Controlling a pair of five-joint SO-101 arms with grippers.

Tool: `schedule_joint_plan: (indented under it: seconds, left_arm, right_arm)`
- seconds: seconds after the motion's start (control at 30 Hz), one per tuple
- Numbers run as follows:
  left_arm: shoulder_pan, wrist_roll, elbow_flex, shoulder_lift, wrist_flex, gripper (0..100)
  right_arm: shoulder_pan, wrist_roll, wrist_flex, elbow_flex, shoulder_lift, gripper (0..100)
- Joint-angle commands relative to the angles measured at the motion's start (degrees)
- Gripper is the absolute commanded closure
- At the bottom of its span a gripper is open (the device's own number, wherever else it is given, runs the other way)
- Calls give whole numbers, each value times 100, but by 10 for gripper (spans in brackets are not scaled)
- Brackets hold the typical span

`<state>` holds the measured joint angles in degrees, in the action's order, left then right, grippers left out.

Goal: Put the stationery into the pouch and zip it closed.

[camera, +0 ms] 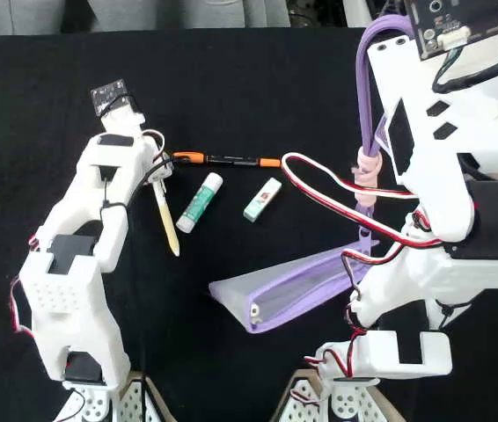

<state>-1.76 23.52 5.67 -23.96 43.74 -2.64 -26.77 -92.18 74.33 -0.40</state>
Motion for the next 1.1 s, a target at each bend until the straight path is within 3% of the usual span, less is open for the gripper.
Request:
schedule_joint_plan:
  seconds: [0.0,0.07,0.2,0.47,0.6,0.8,1.07]
  left_arm:
    - [57,-70,-532,-308,18,823]
    - [57,-79,-593,-316,176,842]
    - [84,-97,-848,-237,580,979]
    - [57,-158,-1042,-141,651,970]
    - [92,-158,-1411,475,1222,970]
    - [523,-167,-1569,2356,1705,971]
    - [2176,-167,-822,6110,1662,971]
  right_arm:
    - [26,-53,114,22,-13,987]
    - [35,-53,114,22,-13,987]
    - [62,-53,114,22,-13,987]
    - [53,-53,132,22,-13,987]
    - [62,-35,141,13,-13,987]
    - [70,-44,185,-4,40,987]
    - [62,-44,185,-13,31,987]
